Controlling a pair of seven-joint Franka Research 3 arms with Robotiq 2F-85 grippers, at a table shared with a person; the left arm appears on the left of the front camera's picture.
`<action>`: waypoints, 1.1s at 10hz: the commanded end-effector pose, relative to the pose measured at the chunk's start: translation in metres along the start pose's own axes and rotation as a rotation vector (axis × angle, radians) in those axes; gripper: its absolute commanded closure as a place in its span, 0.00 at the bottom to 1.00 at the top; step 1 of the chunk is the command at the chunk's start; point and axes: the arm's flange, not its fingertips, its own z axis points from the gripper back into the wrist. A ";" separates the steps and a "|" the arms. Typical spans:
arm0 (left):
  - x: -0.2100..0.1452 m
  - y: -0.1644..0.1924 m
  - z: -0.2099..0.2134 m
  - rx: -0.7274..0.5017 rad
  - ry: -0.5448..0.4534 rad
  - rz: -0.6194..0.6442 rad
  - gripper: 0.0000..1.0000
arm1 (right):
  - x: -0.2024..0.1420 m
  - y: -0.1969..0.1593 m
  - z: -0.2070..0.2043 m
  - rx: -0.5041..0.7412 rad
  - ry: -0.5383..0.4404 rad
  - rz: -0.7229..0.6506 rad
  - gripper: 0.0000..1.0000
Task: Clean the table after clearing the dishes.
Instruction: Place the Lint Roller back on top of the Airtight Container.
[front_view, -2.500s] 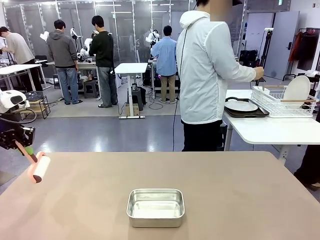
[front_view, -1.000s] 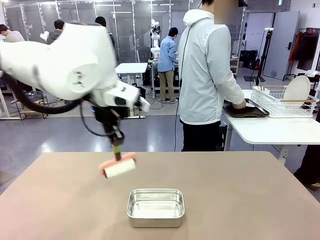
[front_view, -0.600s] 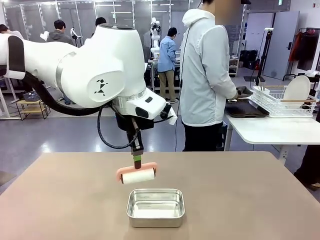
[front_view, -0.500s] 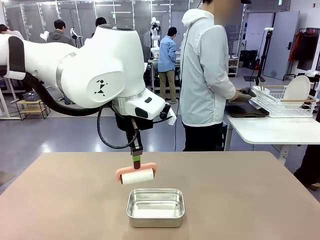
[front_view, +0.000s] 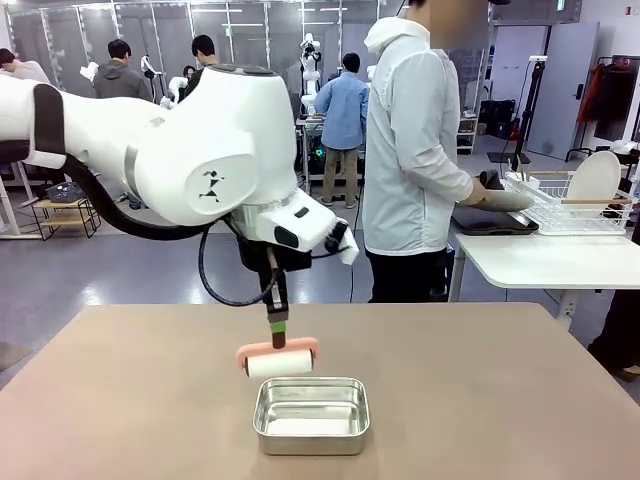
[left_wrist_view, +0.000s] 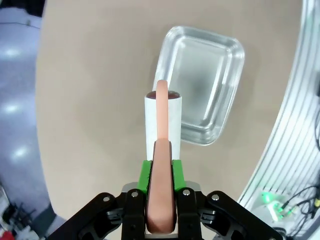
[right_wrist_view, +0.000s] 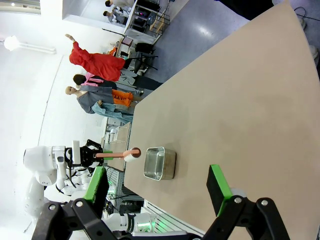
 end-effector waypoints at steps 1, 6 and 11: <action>0.015 -0.013 -0.012 -0.056 -0.048 -0.136 0.80 | 0.000 0.002 0.000 0.008 -0.001 0.015 0.00; 0.037 0.000 -0.054 -0.133 -0.033 -0.173 0.80 | 0.000 0.002 0.000 0.008 -0.001 0.015 0.00; 0.045 0.033 -0.085 -0.206 -0.040 -0.196 0.80 | 0.000 0.002 0.000 0.008 -0.001 0.015 0.00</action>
